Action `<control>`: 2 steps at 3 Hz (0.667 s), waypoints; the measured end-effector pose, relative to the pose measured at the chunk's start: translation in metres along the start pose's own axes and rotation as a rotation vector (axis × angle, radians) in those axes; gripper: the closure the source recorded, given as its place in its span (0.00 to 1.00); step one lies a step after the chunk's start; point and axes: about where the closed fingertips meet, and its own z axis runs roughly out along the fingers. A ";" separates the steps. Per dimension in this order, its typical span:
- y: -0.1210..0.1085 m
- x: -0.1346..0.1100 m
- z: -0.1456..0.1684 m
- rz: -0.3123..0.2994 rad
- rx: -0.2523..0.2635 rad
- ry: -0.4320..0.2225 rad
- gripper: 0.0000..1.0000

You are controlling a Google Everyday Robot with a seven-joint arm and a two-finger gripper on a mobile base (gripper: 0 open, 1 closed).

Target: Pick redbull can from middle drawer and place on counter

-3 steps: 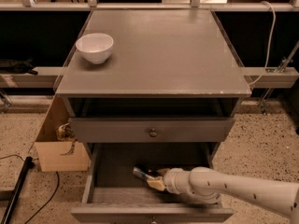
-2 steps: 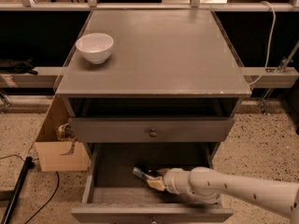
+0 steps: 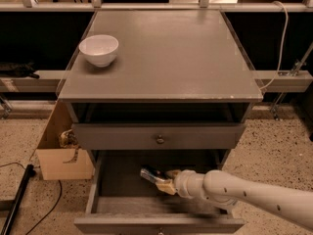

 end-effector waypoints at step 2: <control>-0.015 -0.041 -0.087 -0.087 0.064 -0.055 1.00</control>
Offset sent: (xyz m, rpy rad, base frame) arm -0.0144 -0.0965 0.1427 -0.0537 -0.1962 -0.0224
